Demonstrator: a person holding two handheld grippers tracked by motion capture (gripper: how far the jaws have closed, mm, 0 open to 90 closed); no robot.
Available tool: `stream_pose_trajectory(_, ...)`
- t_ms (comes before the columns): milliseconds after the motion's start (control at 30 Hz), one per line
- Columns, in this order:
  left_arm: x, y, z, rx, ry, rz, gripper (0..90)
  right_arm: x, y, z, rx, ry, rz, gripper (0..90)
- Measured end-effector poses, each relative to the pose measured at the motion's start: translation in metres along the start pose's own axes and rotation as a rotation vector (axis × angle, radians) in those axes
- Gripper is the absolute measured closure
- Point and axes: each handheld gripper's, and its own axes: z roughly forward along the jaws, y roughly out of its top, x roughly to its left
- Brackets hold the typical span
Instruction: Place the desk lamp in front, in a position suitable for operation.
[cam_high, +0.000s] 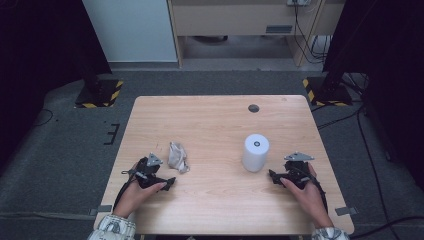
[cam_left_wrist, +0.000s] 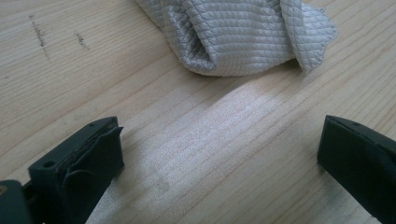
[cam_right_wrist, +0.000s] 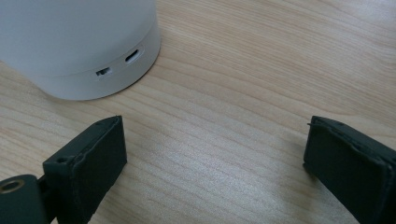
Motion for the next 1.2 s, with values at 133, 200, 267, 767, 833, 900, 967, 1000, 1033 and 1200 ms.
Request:
stream_pose_trajectory(133,0.000,0.000,0.000,0.000,0.000,0.000,0.0,0.000,0.000,0.000,-0.001,-0.004,0.003,6.0)
stream_pose_trajectory(200,0.000,0.000,0.000,0.000,0.001,-0.001,0.0,0.000,0.000,0.000,-0.002,-0.004,0.004,5.9)
stream_pose_trajectory(267,0.000,0.000,0.000,0.000,0.001,-0.001,0.0,0.001,0.000,0.000,-0.001,-0.006,0.005,5.9)
stream_pose_trajectory(767,0.000,0.000,0.000,0.000,0.000,0.000,0.0,0.034,0.013,-0.031,-0.030,0.160,-0.054,4.1)
stream_pose_trajectory(833,0.000,0.000,0.000,0.000,-0.001,0.001,0.0,0.041,0.018,-0.034,-0.050,0.179,-0.073,4.1)
stream_pose_trajectory(900,0.000,0.000,0.000,0.000,-0.001,0.001,0.0,0.046,0.023,-0.037,-0.068,0.190,-0.085,4.1)
stream_pose_trajectory(967,0.000,0.000,0.000,0.000,-0.001,0.001,0.0,0.053,0.030,-0.039,-0.088,0.196,-0.096,4.1)
stream_pose_trajectory(1000,0.000,0.000,0.000,0.000,-0.001,0.001,0.0,0.053,0.030,-0.039,-0.088,0.196,-0.096,4.1)
stream_pose_trajectory(1033,0.000,0.000,0.000,-0.001,0.000,0.001,0.0,0.056,0.037,-0.040,-0.098,0.200,-0.101,4.2)
stream_pose_trajectory(1200,0.000,0.000,0.000,0.000,-0.002,0.003,0.0,0.058,0.050,-0.044,-0.119,0.199,-0.118,3.9)
